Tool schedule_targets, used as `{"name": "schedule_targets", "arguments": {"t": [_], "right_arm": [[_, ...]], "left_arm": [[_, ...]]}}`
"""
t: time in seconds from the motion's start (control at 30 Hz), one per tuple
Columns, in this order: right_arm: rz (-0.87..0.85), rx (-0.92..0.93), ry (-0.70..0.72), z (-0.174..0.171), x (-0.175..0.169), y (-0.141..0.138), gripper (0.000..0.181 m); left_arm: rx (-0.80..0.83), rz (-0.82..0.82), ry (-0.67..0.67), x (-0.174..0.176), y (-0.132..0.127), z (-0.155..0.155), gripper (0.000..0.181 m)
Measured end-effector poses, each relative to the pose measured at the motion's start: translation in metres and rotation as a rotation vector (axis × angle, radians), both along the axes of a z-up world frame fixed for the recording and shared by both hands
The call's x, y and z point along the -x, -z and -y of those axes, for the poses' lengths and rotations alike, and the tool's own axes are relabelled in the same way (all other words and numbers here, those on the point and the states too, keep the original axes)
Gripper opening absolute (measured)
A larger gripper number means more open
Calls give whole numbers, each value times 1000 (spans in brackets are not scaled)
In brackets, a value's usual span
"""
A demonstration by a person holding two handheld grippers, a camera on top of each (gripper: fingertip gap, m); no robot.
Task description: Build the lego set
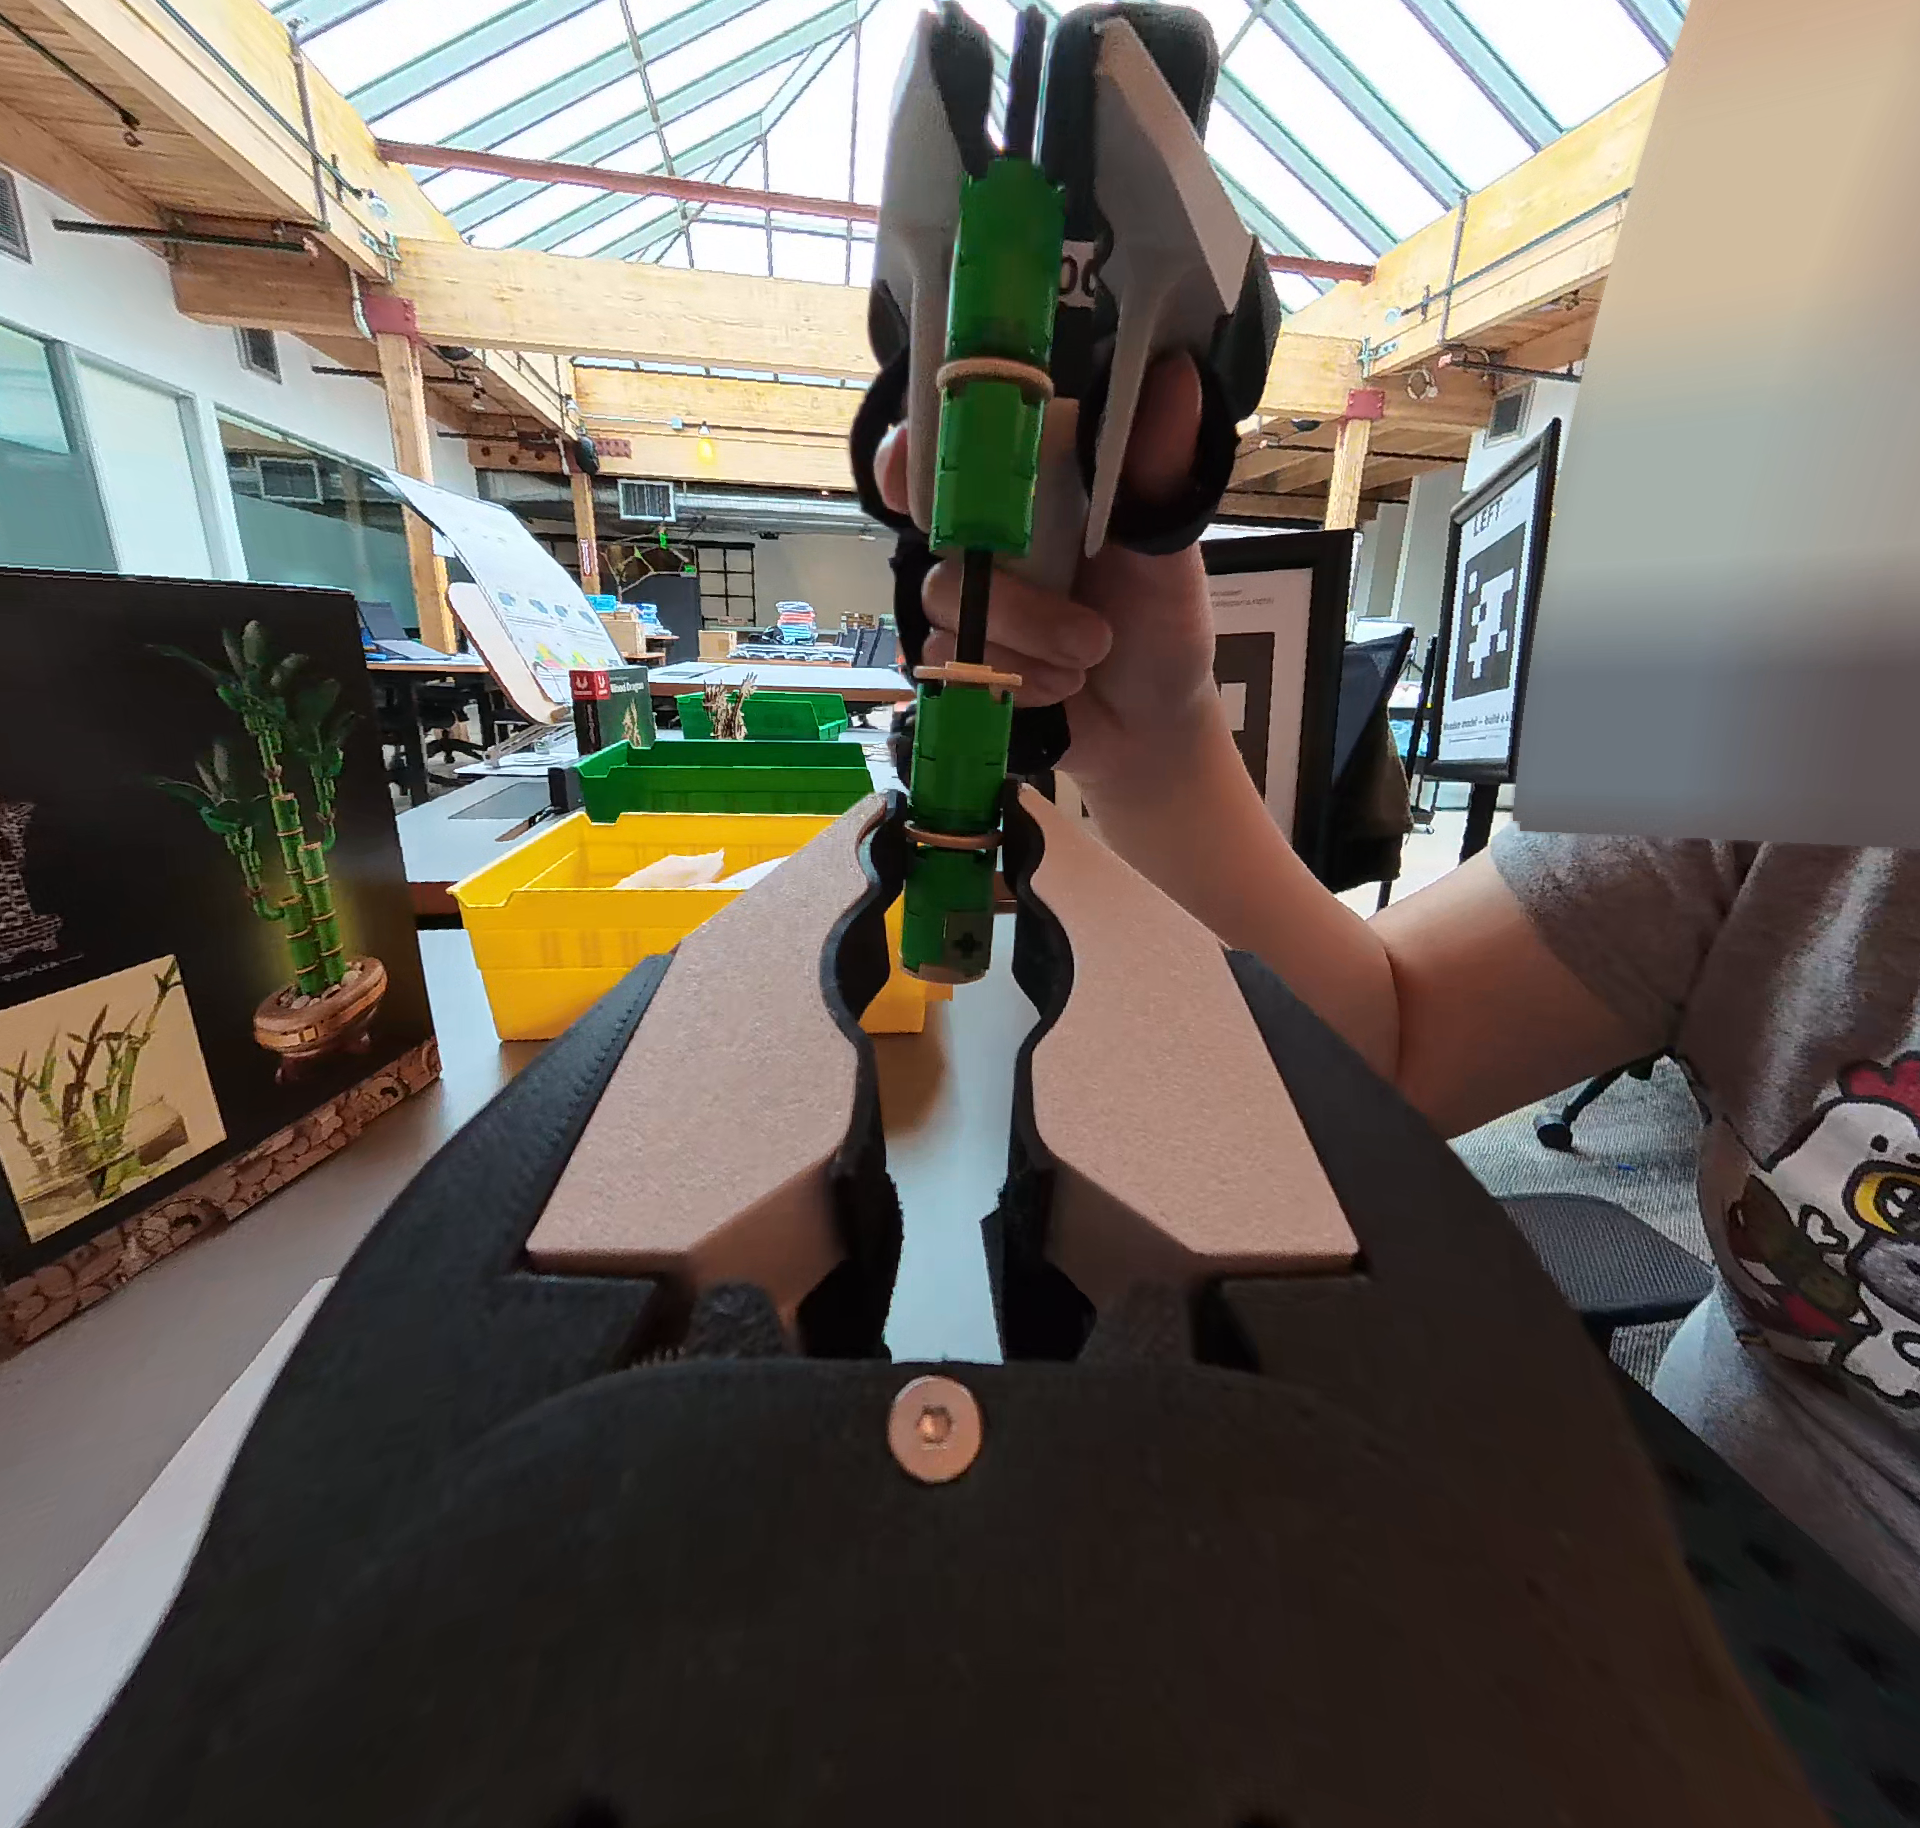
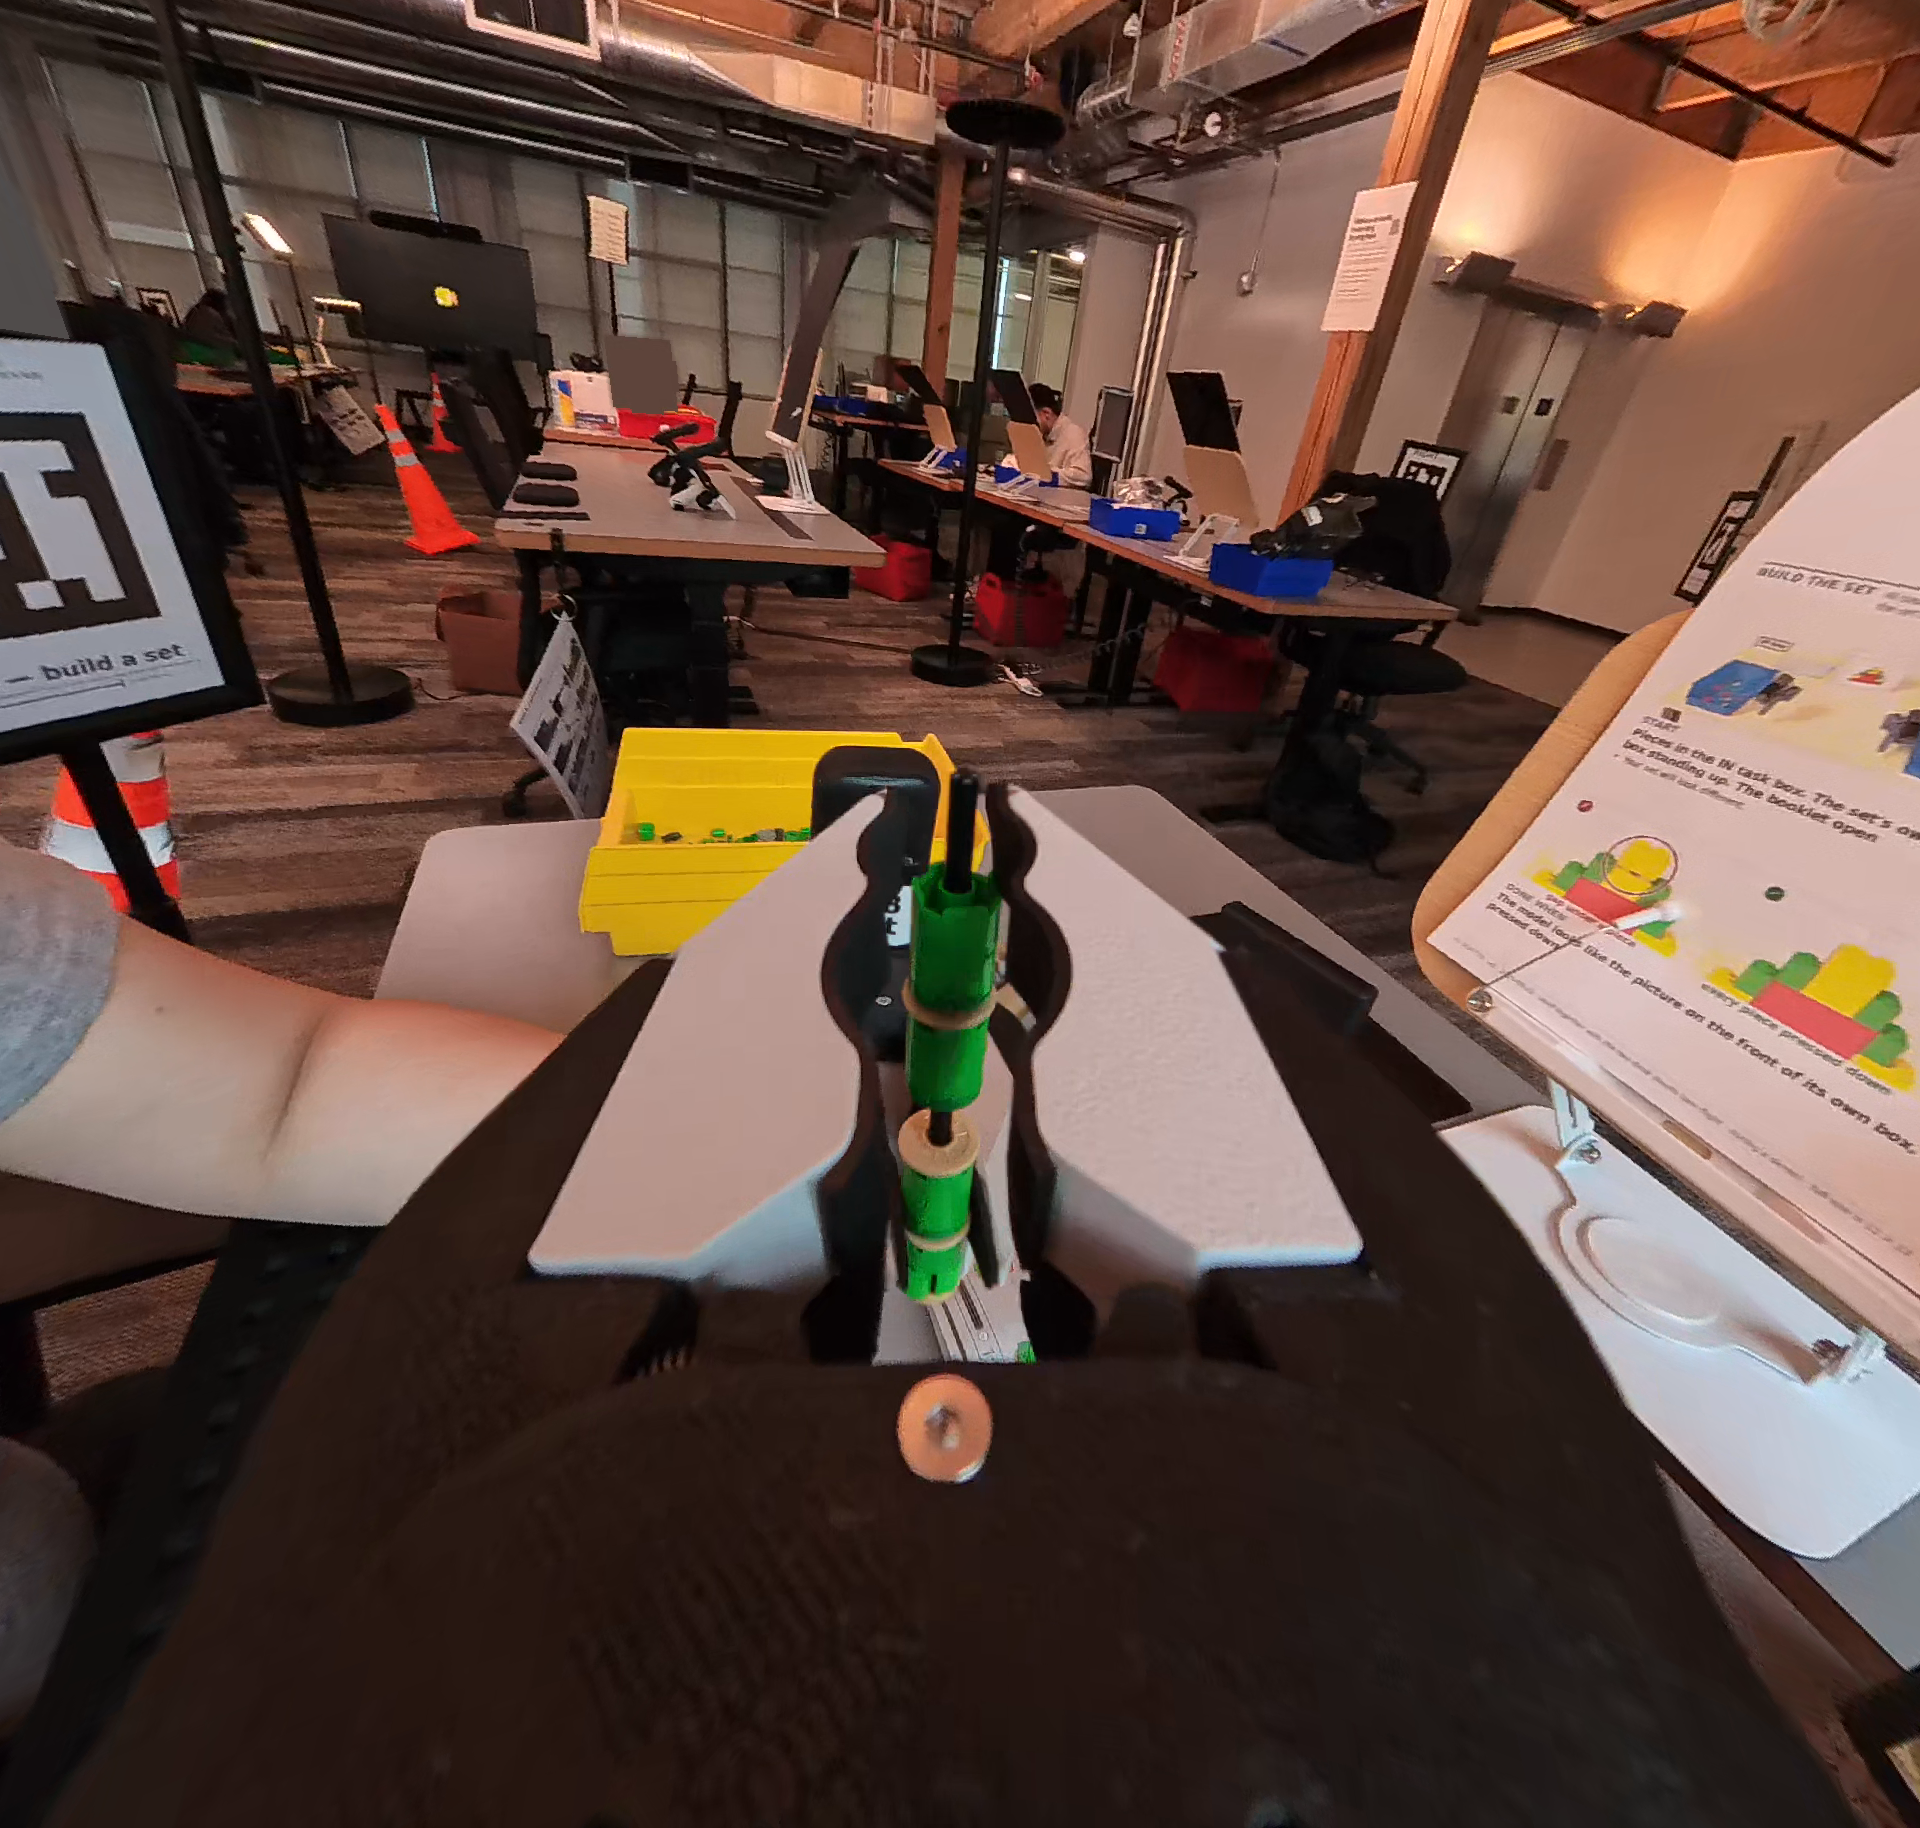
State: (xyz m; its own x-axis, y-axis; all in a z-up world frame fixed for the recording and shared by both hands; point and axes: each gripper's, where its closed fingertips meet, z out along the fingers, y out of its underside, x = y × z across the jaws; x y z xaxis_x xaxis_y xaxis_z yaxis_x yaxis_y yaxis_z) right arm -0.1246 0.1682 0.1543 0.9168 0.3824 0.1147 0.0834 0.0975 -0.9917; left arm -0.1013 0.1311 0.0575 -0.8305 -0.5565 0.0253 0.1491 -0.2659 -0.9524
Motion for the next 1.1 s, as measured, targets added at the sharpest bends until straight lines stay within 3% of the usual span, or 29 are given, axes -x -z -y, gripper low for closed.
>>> {"name": "schedule_targets", "arguments": {"t": [0.3,1.1], "right_arm": [[37,4,-8,-3,6,5,7],[-35,25,-78,-4,14,5,14]], "left_arm": [[-23,-1,1,0,3,3,15],[-50,-3,16,2,5,7,15]]}}
